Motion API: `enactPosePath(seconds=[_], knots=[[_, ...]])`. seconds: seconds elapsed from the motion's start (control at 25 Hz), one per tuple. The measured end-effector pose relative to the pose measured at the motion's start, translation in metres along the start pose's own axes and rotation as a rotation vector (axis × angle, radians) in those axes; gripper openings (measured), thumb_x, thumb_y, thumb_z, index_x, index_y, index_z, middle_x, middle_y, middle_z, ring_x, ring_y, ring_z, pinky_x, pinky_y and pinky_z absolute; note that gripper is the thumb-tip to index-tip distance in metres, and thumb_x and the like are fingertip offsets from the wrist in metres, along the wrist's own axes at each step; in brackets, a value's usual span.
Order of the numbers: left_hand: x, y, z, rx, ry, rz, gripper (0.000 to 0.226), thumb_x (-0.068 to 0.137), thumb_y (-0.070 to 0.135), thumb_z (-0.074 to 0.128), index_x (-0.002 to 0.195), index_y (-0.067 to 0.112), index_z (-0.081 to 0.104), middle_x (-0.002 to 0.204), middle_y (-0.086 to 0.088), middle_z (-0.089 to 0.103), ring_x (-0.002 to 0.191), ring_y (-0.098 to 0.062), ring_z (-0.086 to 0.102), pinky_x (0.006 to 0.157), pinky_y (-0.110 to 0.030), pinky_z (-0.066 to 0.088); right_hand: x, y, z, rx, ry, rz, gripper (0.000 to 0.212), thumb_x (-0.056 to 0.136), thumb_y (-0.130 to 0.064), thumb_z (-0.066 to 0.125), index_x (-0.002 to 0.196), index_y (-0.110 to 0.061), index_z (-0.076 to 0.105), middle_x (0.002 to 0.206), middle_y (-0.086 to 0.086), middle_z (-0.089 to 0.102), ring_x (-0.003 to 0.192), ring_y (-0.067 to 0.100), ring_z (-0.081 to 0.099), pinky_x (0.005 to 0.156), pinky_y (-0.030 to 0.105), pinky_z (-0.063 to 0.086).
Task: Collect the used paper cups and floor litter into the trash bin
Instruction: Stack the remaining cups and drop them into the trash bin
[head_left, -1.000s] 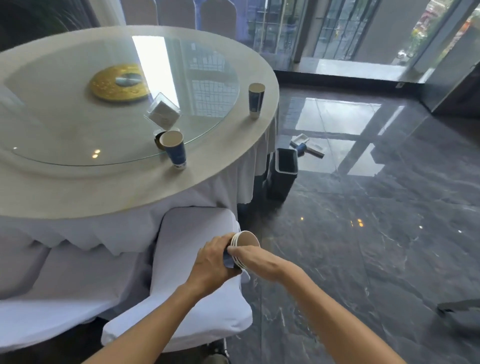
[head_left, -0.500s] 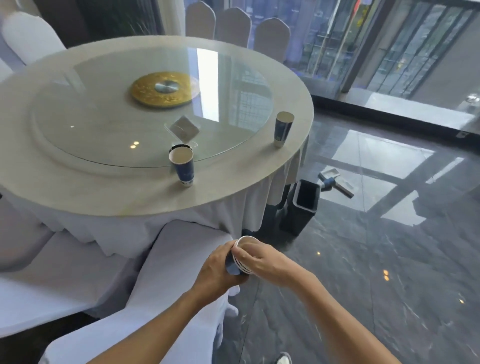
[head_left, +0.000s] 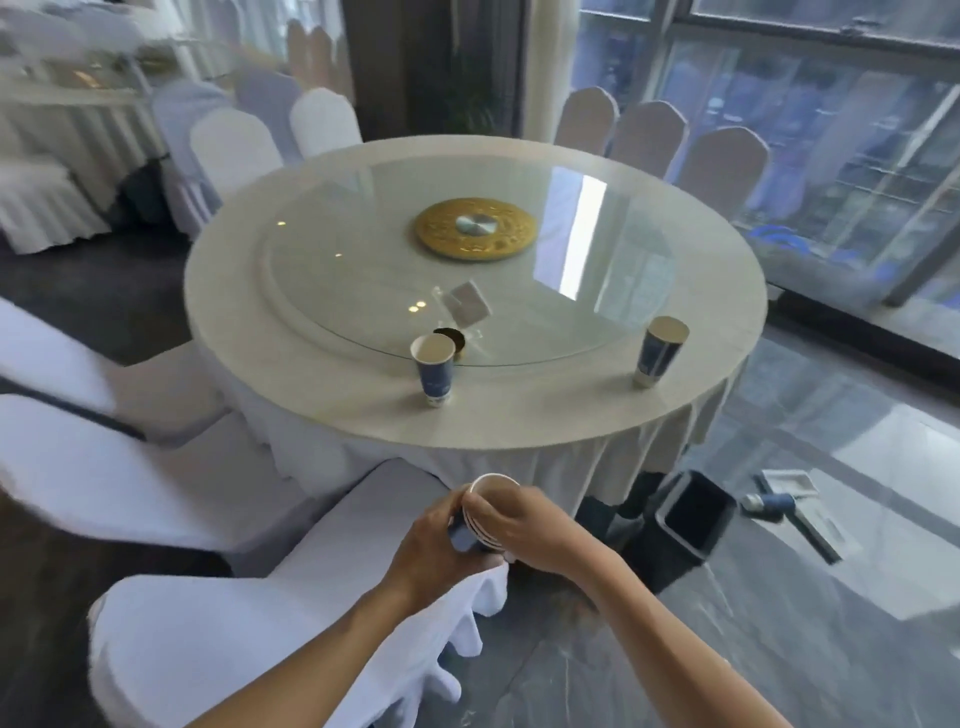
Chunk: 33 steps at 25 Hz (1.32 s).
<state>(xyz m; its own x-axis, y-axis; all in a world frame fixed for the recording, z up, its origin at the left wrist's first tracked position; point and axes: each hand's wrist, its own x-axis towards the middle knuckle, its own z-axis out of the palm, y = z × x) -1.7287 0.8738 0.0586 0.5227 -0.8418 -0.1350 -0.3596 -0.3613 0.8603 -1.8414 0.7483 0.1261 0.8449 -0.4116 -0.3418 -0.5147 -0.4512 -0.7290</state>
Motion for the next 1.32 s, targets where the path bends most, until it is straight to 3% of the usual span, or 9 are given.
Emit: enactPosePath(seconds=[0.24,0.44,0.64,0.76,0.88,0.96,1.08,1.24,1.32], knots=[[0.046,-0.010,-0.017,-0.083,0.207,-0.103,0.073,0.064,0.043,0.090,0.129,0.040,0.057,0.117,0.017,0.071,0.106,-0.011,0.068,0.087,-0.035,0.061,0.076,-0.001,-0.032,-0.098,0.318,-0.127,0.030,0.098,-0.023,0.057,0.090,0.001,0.073,0.090,0.015,0.073,0.084,0.032,0.067,0.079,0.047,0.054],[0.124,-0.028,-0.033,-0.102,0.303,-0.055,0.077,0.063,0.041,0.091,0.132,0.040,0.056,0.121,0.020,0.068,0.109,-0.007,0.066,0.088,-0.029,0.060,0.154,0.020,-0.063,-0.121,0.277,-0.140,0.020,0.097,-0.023,0.059,0.093,-0.012,0.075,0.093,-0.001,0.073,0.084,0.018,0.066,0.077,0.034,0.054],[0.184,-0.040,-0.065,-0.222,0.445,-0.121,0.075,0.060,0.051,0.093,0.125,0.037,0.058,0.115,0.017,0.070,0.105,-0.005,0.065,0.082,-0.022,0.053,0.250,0.034,-0.083,-0.132,0.269,-0.016,0.024,0.098,-0.014,0.053,0.113,-0.005,0.071,0.102,0.013,0.076,0.096,0.034,0.069,0.083,0.042,0.055],[0.206,-0.039,-0.091,-0.280,0.539,-0.128,0.073,0.060,0.056,0.085,0.123,0.031,0.058,0.110,0.016,0.071,0.100,-0.005,0.066,0.078,-0.018,0.053,0.295,0.038,-0.077,-0.003,0.202,0.111,0.044,0.092,-0.019,0.068,0.135,-0.011,0.057,0.111,0.009,0.070,0.103,0.027,0.067,0.082,0.033,0.051],[0.226,-0.040,-0.116,-0.356,0.631,-0.152,0.074,0.059,0.056,0.082,0.124,0.028,0.059,0.106,0.020,0.073,0.096,-0.007,0.069,0.078,-0.024,0.058,0.331,0.038,-0.060,0.034,0.113,0.153,0.081,0.080,-0.035,0.086,0.145,-0.014,0.043,0.131,0.006,0.059,0.116,0.022,0.061,0.094,0.035,0.052],[0.239,-0.038,-0.130,-0.388,0.674,-0.148,0.075,0.059,0.055,0.081,0.124,0.025,0.060,0.106,0.024,0.072,0.094,-0.004,0.070,0.075,-0.020,0.057,0.350,0.034,-0.055,0.105,0.126,0.130,0.070,0.076,-0.031,0.091,0.132,-0.018,0.051,0.122,0.001,0.062,0.105,0.006,0.063,0.088,0.022,0.052],[0.252,-0.038,-0.141,-0.404,0.720,-0.179,0.074,0.059,0.053,0.082,0.123,0.022,0.061,0.106,0.019,0.073,0.096,-0.007,0.072,0.077,-0.021,0.058,0.370,0.030,-0.046,0.245,0.058,-0.015,0.049,0.074,-0.004,0.091,0.094,-0.032,0.058,0.085,-0.015,0.066,0.074,-0.011,0.064,0.068,0.007,0.049],[0.270,-0.032,-0.147,-0.393,0.739,-0.190,0.074,0.060,0.052,0.083,0.123,0.020,0.061,0.109,0.009,0.075,0.099,-0.013,0.072,0.080,-0.028,0.060,0.386,0.044,-0.042,0.330,0.035,-0.026,0.055,0.077,-0.009,0.089,0.108,-0.041,0.056,0.100,-0.022,0.069,0.086,-0.019,0.064,0.070,0.007,0.050],[0.281,-0.026,-0.149,-0.410,0.756,-0.174,0.075,0.060,0.050,0.083,0.125,0.020,0.062,0.110,0.007,0.075,0.099,-0.012,0.072,0.078,-0.026,0.060,0.385,0.052,-0.045,0.308,0.037,0.002,0.055,0.079,-0.021,0.088,0.117,-0.039,0.053,0.109,-0.022,0.067,0.094,-0.016,0.064,0.075,0.017,0.053]])
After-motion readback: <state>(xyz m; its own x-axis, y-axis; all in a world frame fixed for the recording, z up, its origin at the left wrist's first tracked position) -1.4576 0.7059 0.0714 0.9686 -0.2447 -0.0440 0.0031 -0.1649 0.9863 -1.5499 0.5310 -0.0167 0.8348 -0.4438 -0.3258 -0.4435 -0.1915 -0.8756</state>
